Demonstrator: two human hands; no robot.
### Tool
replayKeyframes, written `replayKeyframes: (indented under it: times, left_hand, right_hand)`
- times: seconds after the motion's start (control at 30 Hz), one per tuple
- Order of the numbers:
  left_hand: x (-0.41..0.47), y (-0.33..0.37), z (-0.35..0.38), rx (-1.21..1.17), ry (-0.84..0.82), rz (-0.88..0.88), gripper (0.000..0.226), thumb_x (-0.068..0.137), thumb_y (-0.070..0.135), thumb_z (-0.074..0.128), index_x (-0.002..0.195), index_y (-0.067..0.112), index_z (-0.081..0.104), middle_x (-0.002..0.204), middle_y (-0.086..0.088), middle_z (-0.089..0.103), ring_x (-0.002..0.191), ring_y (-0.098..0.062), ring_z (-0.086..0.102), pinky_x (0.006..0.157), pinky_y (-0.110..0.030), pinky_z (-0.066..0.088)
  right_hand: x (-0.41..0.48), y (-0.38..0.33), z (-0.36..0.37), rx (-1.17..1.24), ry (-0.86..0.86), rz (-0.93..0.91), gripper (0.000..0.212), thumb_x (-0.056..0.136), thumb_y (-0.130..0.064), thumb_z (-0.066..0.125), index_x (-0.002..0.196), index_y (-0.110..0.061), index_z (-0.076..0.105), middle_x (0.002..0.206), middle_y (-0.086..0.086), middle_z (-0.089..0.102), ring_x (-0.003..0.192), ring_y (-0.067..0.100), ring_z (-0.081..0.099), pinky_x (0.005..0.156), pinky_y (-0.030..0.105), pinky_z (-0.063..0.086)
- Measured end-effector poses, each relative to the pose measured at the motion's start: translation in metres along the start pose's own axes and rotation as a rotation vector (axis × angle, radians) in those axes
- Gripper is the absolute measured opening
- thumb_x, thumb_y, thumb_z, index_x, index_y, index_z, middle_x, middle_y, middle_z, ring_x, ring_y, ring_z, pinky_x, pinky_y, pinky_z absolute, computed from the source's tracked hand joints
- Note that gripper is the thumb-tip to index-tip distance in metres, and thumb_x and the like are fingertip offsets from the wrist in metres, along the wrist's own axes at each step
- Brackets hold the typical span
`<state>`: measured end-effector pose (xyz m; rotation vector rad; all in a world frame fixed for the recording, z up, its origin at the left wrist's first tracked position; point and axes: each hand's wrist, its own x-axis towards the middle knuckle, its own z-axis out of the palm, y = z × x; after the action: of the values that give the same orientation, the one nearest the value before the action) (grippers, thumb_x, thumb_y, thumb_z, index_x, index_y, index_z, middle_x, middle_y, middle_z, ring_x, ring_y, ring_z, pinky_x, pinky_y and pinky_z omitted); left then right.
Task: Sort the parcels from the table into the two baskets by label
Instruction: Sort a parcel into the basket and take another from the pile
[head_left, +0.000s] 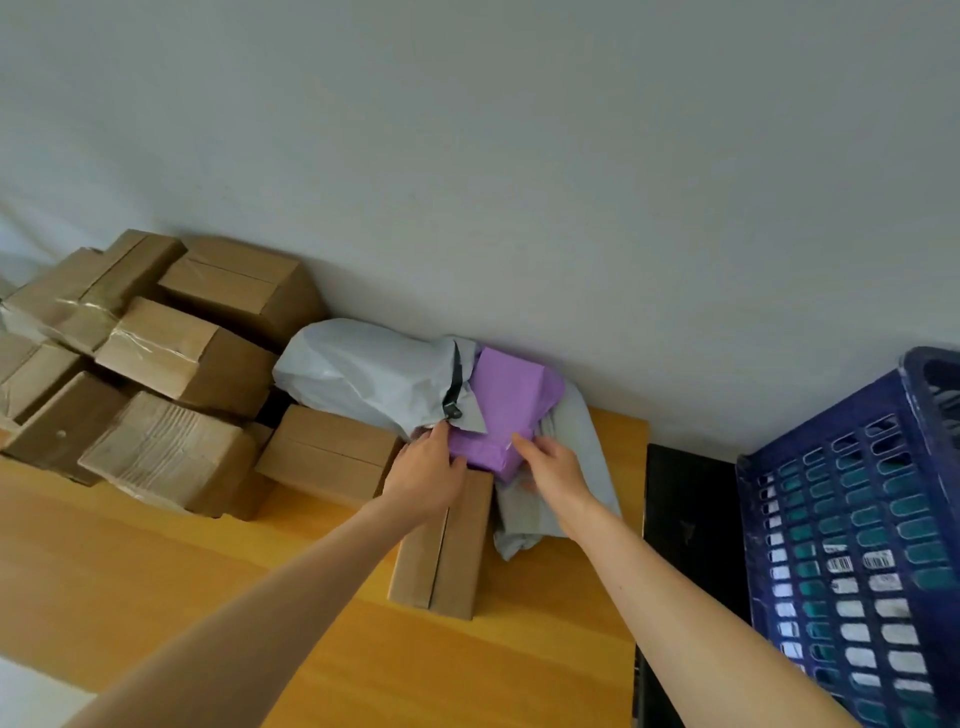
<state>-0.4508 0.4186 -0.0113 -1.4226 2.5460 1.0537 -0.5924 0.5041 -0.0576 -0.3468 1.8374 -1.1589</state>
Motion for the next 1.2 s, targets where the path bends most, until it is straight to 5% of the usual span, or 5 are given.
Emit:
replayKeyframes:
  times: [0.17,0.53,0.83,1.1,1.2]
  left_hand:
    - [0.005,0.007,0.003,-0.050,-0.002,-0.029,0.036,0.096,0.016,0.049,0.130,0.007,0.044,0.120,-0.012,0.054,0.093,-0.023,0.055,0.073,-0.029,0.040]
    - [-0.006,0.028,0.003,-0.336,0.026,0.050,0.053,0.095,0.022,0.058,0.144,0.013,0.040,0.134,-0.004,0.055,0.118,-0.020,0.056,0.092,-0.027,0.046]
    - [-0.026,0.055,-0.031,-0.486,0.032,0.132,0.058,0.097,0.033,0.054,0.149,0.020,0.033,0.140,-0.003,0.049,0.125,-0.022,0.049,0.105,-0.036,0.041]
    - [-0.057,0.055,-0.077,-0.557,-0.011,0.287,0.061,0.093,0.037,0.061,0.147,0.021,0.039,0.142,-0.004,0.048,0.126,-0.020,0.049,0.104,-0.030,0.039]
    - [-0.077,0.043,-0.095,-0.712,-0.073,0.271,0.061,0.092,0.033,0.064,0.146,0.018,0.040,0.116,0.001,0.059,0.105,-0.016,0.058,0.097,-0.029,0.046]
  right_hand:
    - [0.003,0.003,0.005,0.086,0.032,0.027,0.020,0.089,-0.029,0.068,0.102,-0.015,0.067,0.104,0.006,0.070,0.101,0.025,0.065,0.095,0.045,0.052]
    - [-0.024,-0.015,-0.012,0.210,0.187,-0.091,0.018,0.089,-0.018,0.067,0.103,-0.018,0.057,0.109,0.008,0.064,0.100,0.022,0.063,0.086,0.034,0.054]
    - [-0.083,-0.060,-0.010,0.108,0.399,-0.329,0.024,0.085,-0.017,0.071,0.106,-0.008,0.062,0.099,0.006,0.066,0.084,0.011,0.062,0.055,0.008,0.044]
    - [-0.135,-0.081,0.030,-0.086,0.610,-0.566,0.032,0.079,-0.033,0.076,0.098,-0.019,0.055,0.098,-0.002,0.061,0.089,0.014,0.062,0.066,0.019,0.051]
    - [-0.158,-0.086,0.060,-0.104,0.742,-0.683,0.050,0.076,-0.033,0.080,0.112,-0.022,0.047,0.108,-0.005,0.055,0.096,0.010,0.058,0.069,0.013,0.049]
